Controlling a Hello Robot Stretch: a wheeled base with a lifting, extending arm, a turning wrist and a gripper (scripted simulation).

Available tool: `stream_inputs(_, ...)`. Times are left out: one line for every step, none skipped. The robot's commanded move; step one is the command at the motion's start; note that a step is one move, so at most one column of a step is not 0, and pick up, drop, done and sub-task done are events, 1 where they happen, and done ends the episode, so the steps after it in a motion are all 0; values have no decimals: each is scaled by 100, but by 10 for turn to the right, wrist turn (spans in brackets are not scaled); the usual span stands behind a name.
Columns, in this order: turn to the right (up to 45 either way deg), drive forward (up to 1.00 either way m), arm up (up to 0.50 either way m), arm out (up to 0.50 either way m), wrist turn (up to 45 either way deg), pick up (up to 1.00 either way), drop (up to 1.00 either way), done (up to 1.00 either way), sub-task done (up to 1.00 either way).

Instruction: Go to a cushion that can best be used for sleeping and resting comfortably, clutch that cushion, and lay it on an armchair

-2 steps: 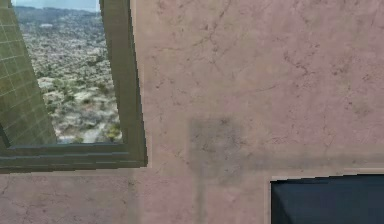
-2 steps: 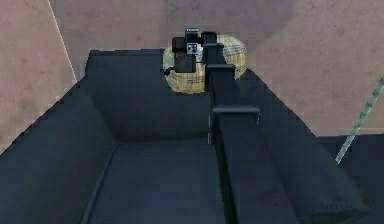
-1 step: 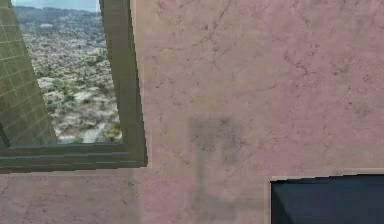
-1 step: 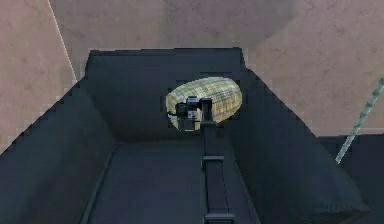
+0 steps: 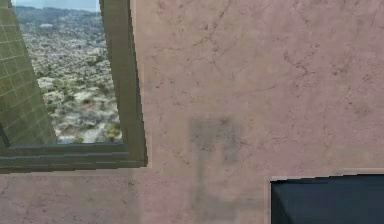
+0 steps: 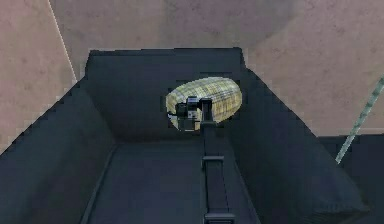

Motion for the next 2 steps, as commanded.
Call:
stream_inputs(0,0,0,0,0,0,100,0,0)
stream_inputs(0,0,10,0,0,0,0,0,0)
